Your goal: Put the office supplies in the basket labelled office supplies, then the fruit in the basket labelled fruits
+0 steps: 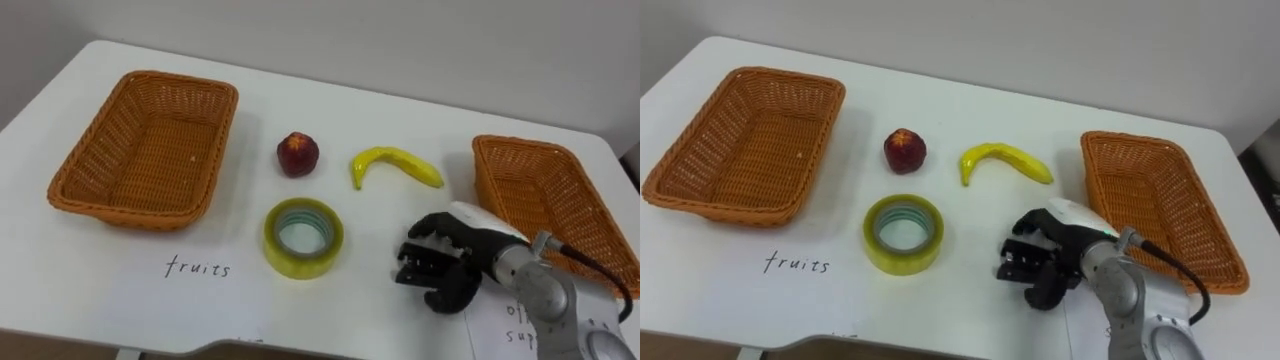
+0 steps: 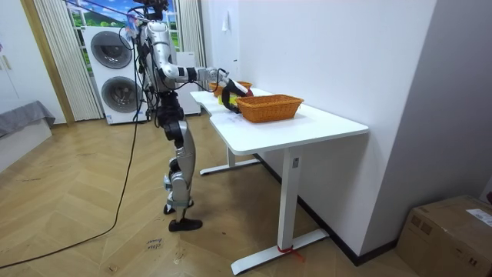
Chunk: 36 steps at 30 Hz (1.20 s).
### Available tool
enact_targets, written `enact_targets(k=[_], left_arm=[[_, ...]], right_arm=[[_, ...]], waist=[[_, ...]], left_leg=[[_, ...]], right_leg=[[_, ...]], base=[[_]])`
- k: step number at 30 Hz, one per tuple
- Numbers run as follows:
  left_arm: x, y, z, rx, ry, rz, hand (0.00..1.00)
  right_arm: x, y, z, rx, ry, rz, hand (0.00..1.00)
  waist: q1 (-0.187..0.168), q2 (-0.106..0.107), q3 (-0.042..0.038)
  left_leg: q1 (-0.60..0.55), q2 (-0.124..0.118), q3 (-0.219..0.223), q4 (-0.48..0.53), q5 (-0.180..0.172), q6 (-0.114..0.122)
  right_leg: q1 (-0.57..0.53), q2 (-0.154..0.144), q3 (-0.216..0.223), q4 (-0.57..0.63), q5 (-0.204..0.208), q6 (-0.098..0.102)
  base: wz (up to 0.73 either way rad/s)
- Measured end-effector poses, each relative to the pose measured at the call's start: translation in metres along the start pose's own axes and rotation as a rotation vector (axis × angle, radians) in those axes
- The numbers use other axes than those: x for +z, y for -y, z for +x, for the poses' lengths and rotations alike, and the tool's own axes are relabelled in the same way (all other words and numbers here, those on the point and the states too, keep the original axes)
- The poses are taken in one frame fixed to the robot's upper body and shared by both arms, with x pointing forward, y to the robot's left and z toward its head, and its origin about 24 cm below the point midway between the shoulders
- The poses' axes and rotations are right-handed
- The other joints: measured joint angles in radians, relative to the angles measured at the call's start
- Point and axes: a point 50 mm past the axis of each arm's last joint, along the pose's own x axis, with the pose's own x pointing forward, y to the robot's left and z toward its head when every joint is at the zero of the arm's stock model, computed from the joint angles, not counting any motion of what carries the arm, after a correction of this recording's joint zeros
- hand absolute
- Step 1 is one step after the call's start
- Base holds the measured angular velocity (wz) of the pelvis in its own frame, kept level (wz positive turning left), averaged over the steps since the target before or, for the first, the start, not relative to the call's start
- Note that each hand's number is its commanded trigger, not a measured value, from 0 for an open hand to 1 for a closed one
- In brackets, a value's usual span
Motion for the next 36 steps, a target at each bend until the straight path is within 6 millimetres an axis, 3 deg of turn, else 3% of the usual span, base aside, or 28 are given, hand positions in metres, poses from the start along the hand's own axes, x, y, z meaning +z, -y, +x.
enact_targets(k=[7, 23, 32, 36], left_arm=[[0.001, 0.000, 0.000, 0.002, -0.006, 0.000, 0.00], [0.001, -0.002, 0.000, 0.039, -0.009, 0.005, 0.00], [-0.006, -0.007, -0.001, 0.066, -0.017, -0.008, 0.00], [-0.012, -0.009, -0.002, 0.059, -0.013, -0.074, 0.00]], right_arm=[[-0.004, 0.005, 0.005, -0.027, -0.027, -0.016, 1.00], [0.001, 0.010, 0.005, -0.038, -0.008, -0.031, 1.00], [0.002, 0.015, -0.007, -0.057, 0.062, 0.003, 1.00], [0.001, 0.024, -0.017, -0.078, 0.116, 0.041, 1.00]], waist=[[0.026, 0.005, -0.0013], [0.022, 0.003, -0.0002], [0.007, 0.004, 0.0011], [-0.024, 0.015, 0.0117]], left_leg=[[0.000, 0.000, -0.004, -0.002, 0.003, 0.001], [-0.004, -0.001, -0.004, -0.002, 0.003, 0.001], [-0.017, -0.002, 0.009, -0.004, 0.004, 0.003], [-0.017, -0.002, 0.013, -0.005, 0.005, 0.004]], right_leg=[[0.001, 0.000, -0.006, -0.001, 0.000, 0.000], [-0.004, -0.002, -0.013, 0.001, 0.000, 0.000], [-0.025, 0.000, 0.007, 0.000, 0.000, 0.000], [-0.026, -0.001, 0.010, 0.000, 0.001, 0.001]], base=[[0.01], [0.00], [-0.04], [0.00]])
